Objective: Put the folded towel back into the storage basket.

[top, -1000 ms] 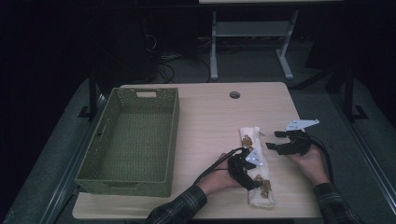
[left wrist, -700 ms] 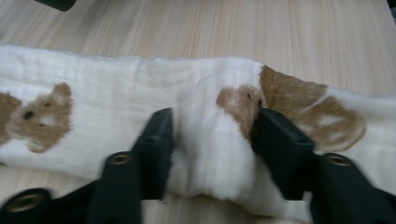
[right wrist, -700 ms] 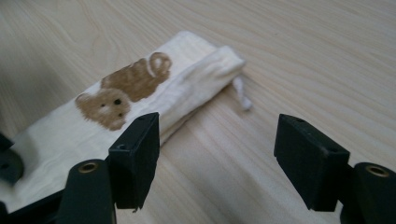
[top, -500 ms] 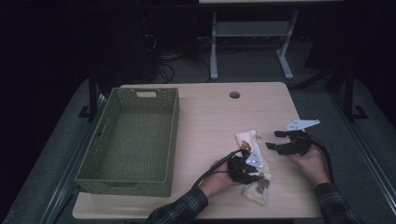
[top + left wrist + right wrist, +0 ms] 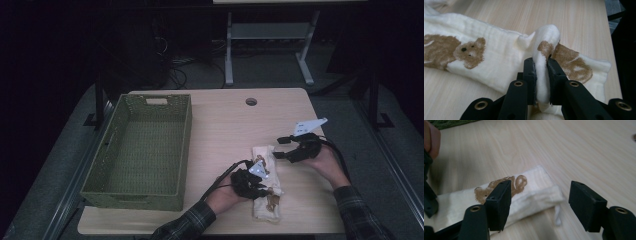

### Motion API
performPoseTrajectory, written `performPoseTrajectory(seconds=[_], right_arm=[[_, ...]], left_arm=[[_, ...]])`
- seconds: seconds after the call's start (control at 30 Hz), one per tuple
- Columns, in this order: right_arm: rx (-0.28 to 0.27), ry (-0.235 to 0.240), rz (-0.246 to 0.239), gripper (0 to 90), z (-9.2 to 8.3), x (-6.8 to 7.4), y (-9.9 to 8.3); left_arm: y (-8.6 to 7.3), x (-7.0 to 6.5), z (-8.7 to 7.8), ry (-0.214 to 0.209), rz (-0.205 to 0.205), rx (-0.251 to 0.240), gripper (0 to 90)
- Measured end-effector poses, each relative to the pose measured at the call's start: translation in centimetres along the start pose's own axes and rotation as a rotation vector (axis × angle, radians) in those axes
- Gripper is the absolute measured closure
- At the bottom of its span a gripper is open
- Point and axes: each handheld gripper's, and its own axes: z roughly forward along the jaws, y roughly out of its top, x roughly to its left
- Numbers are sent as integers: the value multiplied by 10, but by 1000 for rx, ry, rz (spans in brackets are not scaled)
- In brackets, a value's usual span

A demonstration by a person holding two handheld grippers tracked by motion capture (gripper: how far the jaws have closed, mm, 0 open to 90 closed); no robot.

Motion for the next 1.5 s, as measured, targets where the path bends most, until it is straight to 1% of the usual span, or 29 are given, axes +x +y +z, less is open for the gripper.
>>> performPoseTrajectory(seconds=[0.03,0.07,0.1,0.17,0.2,0.23,0.27,0.3,0.4,0.43,0.47,0.53,0.57,0.6,0.67,0.7,0.73,0.83,0.9,0.93,1.0,1.1,1.17,1.23,1.37,1.4,1.43,1.47,1.5], right_arm=[[32,20,-27,355,14,-2,6],[47,36,-29,357,21,-2,9],[47,36,-29,357,21,-2,9],[70,47,-42,366,34,-6,12],[82,62,-42,367,41,-7,14],[93,67,-62,372,46,-9,14],[105,69,-66,374,49,-10,15],[122,70,-81,384,56,-11,14],[156,81,-78,401,63,-13,12],[156,82,-81,413,64,-13,11],[161,92,-72,426,65,-13,10],[159,98,-83,453,65,-13,10],[158,104,-77,474,65,-12,10],[162,101,-98,487,65,-11,10],[162,116,-108,555,64,-10,10],[165,122,-124,594,64,-10,10],[171,138,-133,637,64,-10,11],[187,175,-130,748,64,-11,13],[189,190,-114,776,64,-11,12],[187,192,-112,782,64,-11,12],[187,196,-92,796,64,-11,12],[191,192,-89,802,63,-11,13],[176,187,-109,804,62,-11,15],[165,185,-92,804,57,-9,20],[159,174,-108,804,49,-7,33],[150,167,-124,804,45,-6,39],[150,167,-124,804,45,-6,39],[143,161,-134,804,40,-6,46],[143,161,-134,804,40,-6,46]], left_arm=[[-2,0,-2,-3,-9,-2,787],[-3,0,-3,-4,-10,3,787],[-3,0,-3,-4,-10,3,787],[-5,-1,-6,-4,-13,2,787],[-6,-1,-6,-4,-16,1,787],[-6,-1,-7,-3,-18,0,787],[-7,-1,-7,-6,-23,-8,787],[-7,0,-7,-7,-24,-9,787],[-7,0,-6,-5,-20,-4,786],[-7,1,-6,-6,-18,-3,787],[-7,1,-6,-6,-17,-2,786],[-7,1,-6,-7,-17,1,786],[-7,1,-5,-6,-19,-1,786],[-7,1,-5,-5,-20,-1,787],[-7,1,-4,-4,-19,-2,787],[-6,1,-5,-2,-13,-2,787],[-6,1,-5,-2,-13,-3,787],[-7,2,-5,-8,-16,-1,789],[-7,3,-5,-14,-28,-3,792],[-7,3,-6,-17,-32,-8,793],[-6,4,-8,-23,-42,-21,795],[-5,5,-10,-25,-47,-31,796],[-4,4,-14,-23,-45,-40,797],[-1,4,-18,-21,-45,-52,797],[5,1,-28,-10,-32,-67,797],[8,1,-35,-6,-29,-78,797],[8,1,-35,-6,-29,-78,797],[10,1,-39,0,-31,-81,798],[11,2,-43,4,-33,-85,798]])
